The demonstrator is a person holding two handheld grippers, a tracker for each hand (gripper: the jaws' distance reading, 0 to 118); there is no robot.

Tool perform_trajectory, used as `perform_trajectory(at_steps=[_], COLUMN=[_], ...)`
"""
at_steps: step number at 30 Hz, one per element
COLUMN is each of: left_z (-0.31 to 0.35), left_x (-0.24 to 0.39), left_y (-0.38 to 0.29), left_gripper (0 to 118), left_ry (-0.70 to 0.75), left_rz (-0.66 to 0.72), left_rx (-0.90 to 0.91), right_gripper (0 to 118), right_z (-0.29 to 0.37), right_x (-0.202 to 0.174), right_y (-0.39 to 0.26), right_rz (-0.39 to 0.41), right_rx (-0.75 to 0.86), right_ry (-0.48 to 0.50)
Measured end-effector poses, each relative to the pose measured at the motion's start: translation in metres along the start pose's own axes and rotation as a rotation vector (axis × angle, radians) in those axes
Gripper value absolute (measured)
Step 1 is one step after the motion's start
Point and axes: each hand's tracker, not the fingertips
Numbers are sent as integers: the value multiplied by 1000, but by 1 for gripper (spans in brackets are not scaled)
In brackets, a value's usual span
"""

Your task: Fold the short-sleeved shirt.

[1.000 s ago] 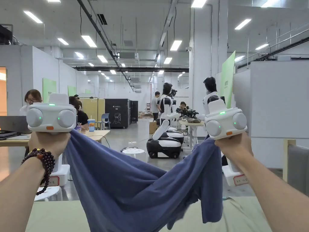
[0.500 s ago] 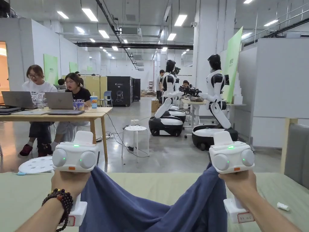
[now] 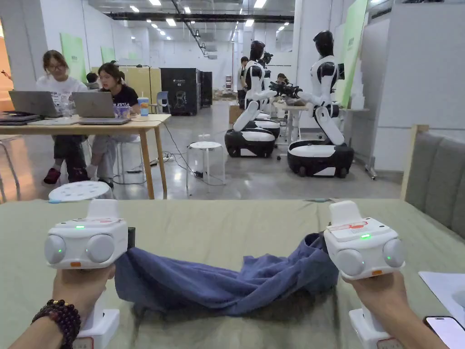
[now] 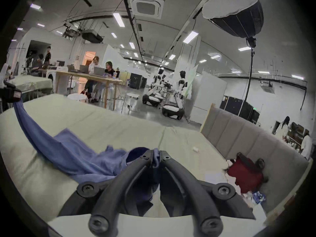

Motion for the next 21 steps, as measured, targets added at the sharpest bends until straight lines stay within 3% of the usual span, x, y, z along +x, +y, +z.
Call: perform_trajectory(at_steps=[11, 21], left_z=[73, 103], left_x=[-13, -20], left_y=[-122, -193], left_gripper=[2, 2], left_ry=[14, 18], left_rz=[-21, -124], left_rx=[-152, -250], right_gripper=[6, 6], right_z=[82, 111], right_x=[-25, -23], right_y=[-120, -201], right_rz=[-63, 9], right_rx=[-192, -330], right_ry=[74, 48])
